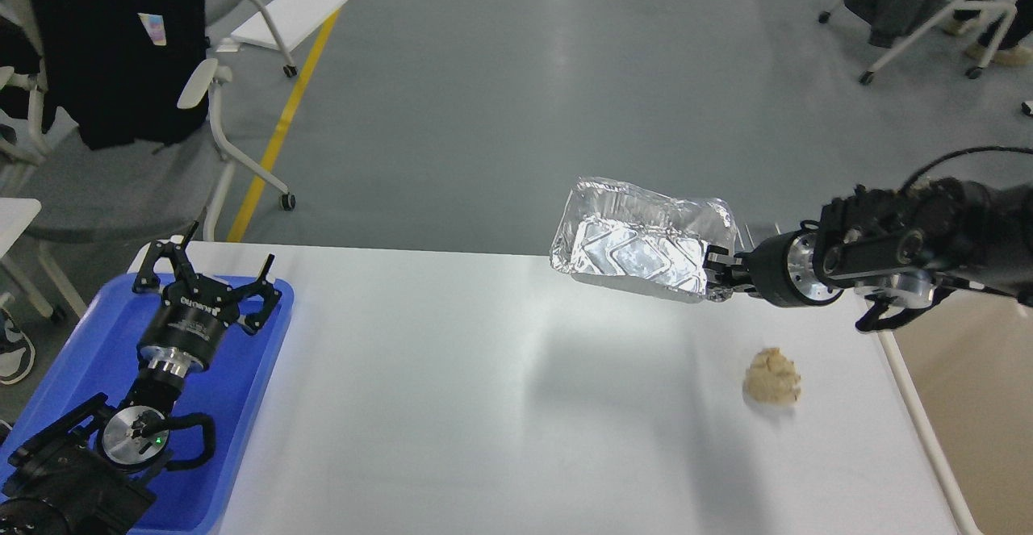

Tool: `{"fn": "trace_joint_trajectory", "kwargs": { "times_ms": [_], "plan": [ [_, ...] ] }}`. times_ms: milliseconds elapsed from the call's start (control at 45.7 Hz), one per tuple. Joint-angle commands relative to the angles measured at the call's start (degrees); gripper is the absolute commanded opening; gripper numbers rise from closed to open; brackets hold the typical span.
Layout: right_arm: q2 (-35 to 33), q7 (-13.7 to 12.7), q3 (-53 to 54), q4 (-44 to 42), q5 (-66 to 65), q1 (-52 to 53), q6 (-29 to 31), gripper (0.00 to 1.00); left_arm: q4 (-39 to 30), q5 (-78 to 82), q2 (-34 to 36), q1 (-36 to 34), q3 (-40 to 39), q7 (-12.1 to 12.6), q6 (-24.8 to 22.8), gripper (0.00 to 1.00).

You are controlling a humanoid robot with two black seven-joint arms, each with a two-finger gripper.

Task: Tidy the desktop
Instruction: 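Lift the foil tray with the right gripper and carry it toward the bin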

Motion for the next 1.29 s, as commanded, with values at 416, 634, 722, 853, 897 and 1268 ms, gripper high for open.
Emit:
{"fn": "trace_joint_trajectory", "kwargs": {
  "times_ms": [416,634,722,853,897,1268],
  "plan": [
    [-0.90,0.03,-8.31,4.81,-2.64,26.10,19.95,0.00,0.02,0.00,0.09,0.00,0.00,0.00,0.00,0.99],
    [-1.08,0.03,-9.28,4.64,-3.77,26.19,20.13,0.00,0.02,0.00,0.00,0.00,0.00,0.00,0.00,0.99],
    [-2.92,0.11,-10.60,4.55,-6.50,26.63,20.13,0.00,0.02,0.00,0.00,0.00,0.00,0.00,0.00,0.99],
    [-7.66,0.11,-12.26,3.94,-12.82,26.89,20.39,0.00,0.02,0.00,0.09,0.00,0.00,-0.09,0.00,0.99],
    [-9.77,0.11,-12.79,3.50,-14.76,26.89,20.65,0.00,0.02,0.00,0.00,0.00,0.00,0.00,0.00,0.99],
    [-36.39,0.11,-15.61,-8.72,-26.89,19.16,22.32,0.00,0.02,0.00,0.00,0.00,0.00,0.00,0.00,0.99]
  ]
}}
